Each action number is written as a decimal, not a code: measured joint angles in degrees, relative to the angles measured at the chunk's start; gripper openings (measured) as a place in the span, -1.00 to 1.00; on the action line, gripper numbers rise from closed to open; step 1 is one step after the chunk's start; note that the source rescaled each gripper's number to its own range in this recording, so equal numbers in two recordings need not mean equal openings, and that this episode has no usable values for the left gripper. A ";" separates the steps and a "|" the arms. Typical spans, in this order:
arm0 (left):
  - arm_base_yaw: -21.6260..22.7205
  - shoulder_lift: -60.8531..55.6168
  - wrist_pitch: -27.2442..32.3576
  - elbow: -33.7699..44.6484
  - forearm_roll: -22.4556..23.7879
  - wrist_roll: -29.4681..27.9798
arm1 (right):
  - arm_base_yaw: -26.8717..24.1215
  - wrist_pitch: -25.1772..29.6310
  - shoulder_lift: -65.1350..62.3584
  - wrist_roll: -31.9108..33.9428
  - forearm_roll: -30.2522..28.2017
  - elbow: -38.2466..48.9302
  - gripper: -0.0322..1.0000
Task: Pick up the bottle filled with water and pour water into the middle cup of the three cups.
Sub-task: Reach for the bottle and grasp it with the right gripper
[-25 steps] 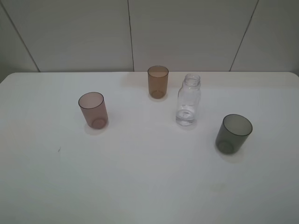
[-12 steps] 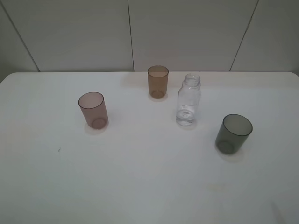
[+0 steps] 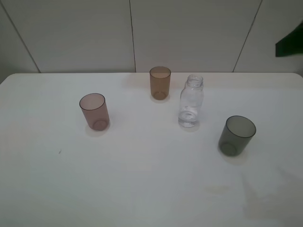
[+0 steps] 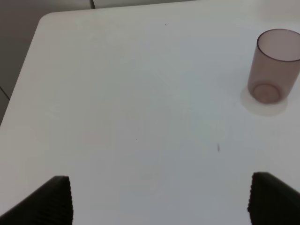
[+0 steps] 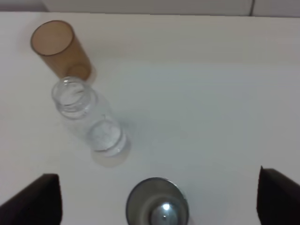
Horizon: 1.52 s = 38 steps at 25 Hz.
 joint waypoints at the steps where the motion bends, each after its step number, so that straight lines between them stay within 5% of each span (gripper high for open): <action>1: 0.00 0.00 0.00 0.00 0.00 0.00 | 2.09 -0.74 0.82 0.00 0.00 -0.05 0.99; 9: 0.00 0.00 -0.05 0.00 0.00 0.00 | 14.37 -12.89 8.03 5.96 2.83 -0.05 0.99; 17: 0.00 0.00 -0.05 0.00 0.00 0.00 | 20.31 -21.84 11.30 9.86 3.61 3.02 0.99; 26: 0.00 0.00 -0.11 0.00 0.00 0.00 | 25.56 -23.17 17.08 9.81 4.29 4.87 0.99; 34: 0.00 0.00 -0.11 0.00 0.00 0.00 | 31.43 -44.01 17.16 9.43 10.14 18.06 0.99; 38: 0.00 0.00 -0.16 0.00 0.00 0.00 | 34.09 -54.59 19.94 0.24 18.28 22.77 0.99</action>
